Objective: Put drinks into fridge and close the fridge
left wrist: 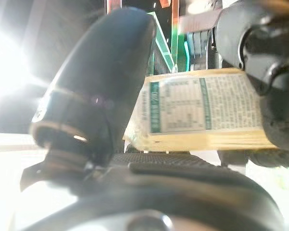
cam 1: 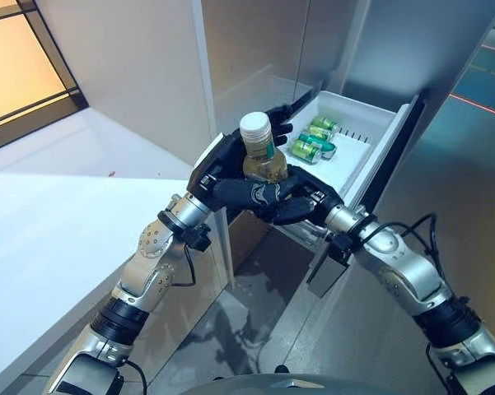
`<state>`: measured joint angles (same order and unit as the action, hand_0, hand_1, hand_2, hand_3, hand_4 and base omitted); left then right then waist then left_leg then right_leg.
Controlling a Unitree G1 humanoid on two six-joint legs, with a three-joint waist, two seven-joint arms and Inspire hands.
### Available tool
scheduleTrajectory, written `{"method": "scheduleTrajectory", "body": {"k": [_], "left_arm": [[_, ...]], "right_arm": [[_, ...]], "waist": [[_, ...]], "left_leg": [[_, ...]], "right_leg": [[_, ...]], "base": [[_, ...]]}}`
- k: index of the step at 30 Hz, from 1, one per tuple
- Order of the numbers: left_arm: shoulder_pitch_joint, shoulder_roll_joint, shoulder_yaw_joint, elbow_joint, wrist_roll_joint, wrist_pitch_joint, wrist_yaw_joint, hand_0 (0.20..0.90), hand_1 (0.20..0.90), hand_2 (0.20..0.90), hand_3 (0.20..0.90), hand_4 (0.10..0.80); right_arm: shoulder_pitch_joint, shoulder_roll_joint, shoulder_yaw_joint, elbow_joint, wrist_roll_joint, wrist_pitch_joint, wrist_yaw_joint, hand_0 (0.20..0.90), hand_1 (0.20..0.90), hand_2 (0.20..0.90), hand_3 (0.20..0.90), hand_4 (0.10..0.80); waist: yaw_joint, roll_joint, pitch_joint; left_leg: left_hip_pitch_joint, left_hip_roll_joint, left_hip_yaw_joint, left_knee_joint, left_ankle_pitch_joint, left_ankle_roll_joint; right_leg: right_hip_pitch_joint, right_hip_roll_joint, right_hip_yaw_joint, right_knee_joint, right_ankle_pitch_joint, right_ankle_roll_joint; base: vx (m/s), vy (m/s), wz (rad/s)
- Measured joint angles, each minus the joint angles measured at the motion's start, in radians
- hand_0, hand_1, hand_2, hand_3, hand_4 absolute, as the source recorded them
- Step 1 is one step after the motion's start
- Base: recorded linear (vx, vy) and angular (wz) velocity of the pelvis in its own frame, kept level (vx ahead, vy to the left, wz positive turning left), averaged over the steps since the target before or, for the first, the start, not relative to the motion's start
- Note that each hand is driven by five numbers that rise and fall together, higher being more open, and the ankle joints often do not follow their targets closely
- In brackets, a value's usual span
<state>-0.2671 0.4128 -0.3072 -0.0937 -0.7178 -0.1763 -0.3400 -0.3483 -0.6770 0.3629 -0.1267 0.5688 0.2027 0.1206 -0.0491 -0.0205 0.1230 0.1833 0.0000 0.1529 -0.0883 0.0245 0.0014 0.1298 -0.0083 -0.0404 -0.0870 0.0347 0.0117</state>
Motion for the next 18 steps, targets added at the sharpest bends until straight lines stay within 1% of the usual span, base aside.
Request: {"method": "scheduleTrajectory", "body": {"k": [3, 5, 7, 8, 10, 11, 12, 13, 15, 18], "left_arm": [[0.035, -0.015, -0.001, 0.047, -0.033, 0.032, 0.003, 0.900, 0.900, 0.900, 0.900, 0.800], [0.085, 0.005, -0.012, 0.071, -0.049, 0.046, -0.019, 0.900, 0.900, 0.900, 0.900, 0.800], [0.137, 0.016, -0.042, 0.082, -0.050, 0.067, -0.047, 0.900, 0.900, 0.900, 0.900, 0.800], [0.194, 0.031, -0.076, 0.089, -0.064, 0.091, -0.074, 0.900, 0.900, 0.900, 0.900, 0.800], [0.260, 0.041, -0.112, 0.134, -0.090, 0.139, -0.098, 0.900, 0.900, 0.900, 0.900, 0.800], [0.283, 0.043, -0.125, 0.171, -0.099, 0.160, -0.103, 0.900, 0.900, 0.900, 0.900, 0.800], [0.296, 0.043, -0.129, 0.191, -0.108, 0.170, -0.105, 0.900, 0.900, 0.900, 0.900, 0.800], [0.321, 0.043, -0.136, 0.246, -0.111, 0.193, -0.106, 0.900, 0.900, 0.900, 0.900, 0.800], [0.334, 0.042, -0.148, 0.309, -0.113, 0.214, -0.107, 0.900, 0.900, 0.900, 0.900, 0.800], [0.346, 0.040, -0.164, 0.387, -0.112, 0.217, -0.114, 0.900, 0.900, 0.900, 0.900, 0.800]], "right_arm": [[-0.054, -0.059, -0.001, 0.117, 0.001, 0.024, -0.026, 0.300, 0.300, 0.300, 0.200, 0.100], [-0.091, -0.069, -0.007, 0.242, 0.003, 0.034, -0.071, 0.300, 0.300, 0.300, 0.200, 0.100], [-0.124, -0.071, -0.046, 0.384, 0.003, 0.042, -0.112, 0.300, 0.300, 0.300, 0.200, 0.100], [-0.152, -0.080, -0.095, 0.513, 0.001, 0.048, -0.158, 0.300, 0.300, 0.300, 0.200, 0.100], [-0.184, -0.109, -0.155, 0.674, 0.000, 0.050, -0.193, 0.300, 0.300, 0.300, 0.200, 0.100], [-0.199, -0.128, -0.171, 0.722, -0.001, 0.047, -0.203, 0.300, 0.300, 0.300, 0.200, 0.100], [-0.213, -0.134, -0.175, 0.742, -0.002, 0.047, -0.205, 0.300, 0.300, 0.300, 0.200, 0.100], [-0.262, -0.144, -0.175, 0.804, -0.009, 0.047, -0.205, 0.300, 0.300, 0.300, 0.200, 0.100], [-0.319, -0.158, -0.175, 0.882, -0.026, 0.043, -0.206, 0.300, 0.300, 0.300, 0.200, 0.100], [-0.367, -0.166, -0.175, 0.963, -0.052, 0.037, -0.206, 0.300, 0.300, 0.300, 0.200, 0.100]], "waist": [[0.021, -0.007, 0.004], [0.028, -0.013, 0.008], [0.049, -0.013, 0.008], [0.073, -0.013, 0.008], [0.098, -0.013, 0.009], [0.100, -0.011, 0.011], [0.100, -0.011, 0.012], [0.100, -0.010, 0.018], [0.105, -0.009, 0.039], [0.120, -0.006, 0.060]], "left_leg": [[-0.004, 0.000, -0.010, 0.000, 0.000, 0.000], [-0.005, 0.001, -0.018, 0.000, 0.000, 0.000], [-0.007, 0.000, -0.020, 0.000, 0.000, 0.000], [-0.014, -0.002, -0.023, 0.000, 0.001, 0.001], [-0.019, -0.002, -0.031, 0.000, 0.002, 0.002], [-0.020, -0.002, -0.040, 0.000, 0.002, 0.002], [-0.020, -0.002, -0.043, 0.000, 0.003, 0.002], [-0.020, -0.001, -0.045, 0.000, 0.003, 0.001], [-0.021, -0.001, -0.052, 0.000, 0.008, 0.001], [-0.029, -0.002, -0.068, 0.000, 0.015, 0.000]], "right_leg": [[0.003, -0.001, -0.013, -0.004, 0.000, 0.000], [0.006, -0.001, -0.024, -0.004, 0.000, 0.000], [0.005, -0.004, -0.027, -0.004, 0.000, 0.000], [-0.001, -0.006, -0.031, -0.004, -0.001, 0.001], [-0.003, -0.011, -0.042, -0.004, -0.002, 0.002], [-0.001, -0.012, -0.052, -0.004, -0.003, 0.003], [0.000, -0.012, -0.055, -0.004, -0.003, 0.004], [0.001, -0.012, -0.057, -0.004, -0.003, 0.004], [0.004, -0.013, -0.066, -0.004, -0.003, 0.004], [0.004, -0.015, -0.087, -0.005, -0.004, 0.003]], "base": [[0.075, -0.005, 0.09], [0.049, -0.009, 0.11], [0.046, -0.007, 0.08], [0.054, -0.011, 0.06], [0.054, -0.014, 0.14], [0.041, -0.011, 0.17], [0.048, -0.015, 0.13], [0.043, -0.017, 0.06], [0.044, -0.022, 0.10], [0.005, -0.038, 0.16]]}}
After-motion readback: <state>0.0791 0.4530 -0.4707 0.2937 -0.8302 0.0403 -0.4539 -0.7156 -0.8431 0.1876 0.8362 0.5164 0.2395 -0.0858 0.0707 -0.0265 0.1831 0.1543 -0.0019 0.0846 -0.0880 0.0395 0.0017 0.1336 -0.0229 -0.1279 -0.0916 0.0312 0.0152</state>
